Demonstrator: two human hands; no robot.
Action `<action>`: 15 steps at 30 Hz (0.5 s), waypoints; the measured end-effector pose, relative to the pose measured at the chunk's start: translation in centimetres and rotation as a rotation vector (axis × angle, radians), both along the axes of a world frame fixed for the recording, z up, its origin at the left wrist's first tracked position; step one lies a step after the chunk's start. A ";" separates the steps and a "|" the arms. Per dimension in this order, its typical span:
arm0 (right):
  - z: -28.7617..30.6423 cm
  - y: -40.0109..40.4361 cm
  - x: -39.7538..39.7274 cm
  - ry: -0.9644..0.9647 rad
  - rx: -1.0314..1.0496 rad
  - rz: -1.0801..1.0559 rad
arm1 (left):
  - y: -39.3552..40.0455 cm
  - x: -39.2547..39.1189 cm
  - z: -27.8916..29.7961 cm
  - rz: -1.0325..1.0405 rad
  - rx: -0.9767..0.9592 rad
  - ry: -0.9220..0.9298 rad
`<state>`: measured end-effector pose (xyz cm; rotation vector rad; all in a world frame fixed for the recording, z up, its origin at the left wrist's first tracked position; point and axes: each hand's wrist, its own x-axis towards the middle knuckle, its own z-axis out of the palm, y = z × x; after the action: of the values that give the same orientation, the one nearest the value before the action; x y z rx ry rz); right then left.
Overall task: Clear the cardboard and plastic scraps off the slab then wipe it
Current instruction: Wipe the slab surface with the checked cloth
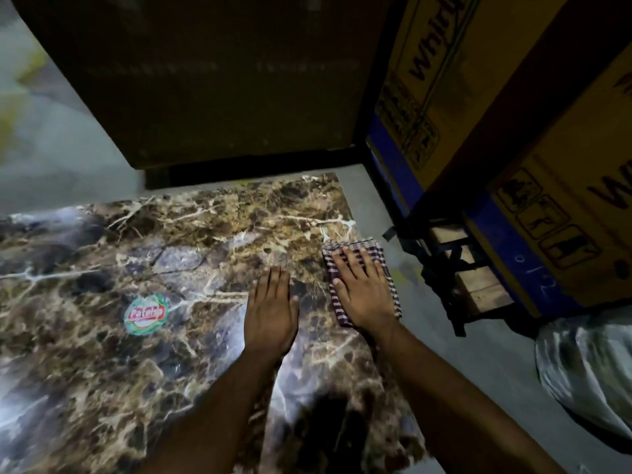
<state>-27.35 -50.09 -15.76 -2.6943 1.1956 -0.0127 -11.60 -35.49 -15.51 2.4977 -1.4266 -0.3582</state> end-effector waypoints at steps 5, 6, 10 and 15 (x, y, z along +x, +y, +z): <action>-0.6 -6.8 5.8 -0.018 -0.017 0.046 | -6.3 5.3 -0.2 -0.009 -0.014 -0.019; -0.8 -8.2 7.0 -0.022 -0.020 0.055 | -7.6 6.3 -0.3 -0.015 -0.019 -0.027; -1.1 -13.3 11.3 -0.023 -0.033 0.088 | -12.1 9.9 -0.3 -0.023 -0.040 -0.044; -1.0 -18.0 15.8 -0.016 -0.050 0.098 | -15.7 12.7 -0.4 0.014 -0.071 -0.035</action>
<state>-11.56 -68.07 -16.76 -2.7873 1.0710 -0.0508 1.05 -51.19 -15.86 2.4674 -1.4090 -0.2578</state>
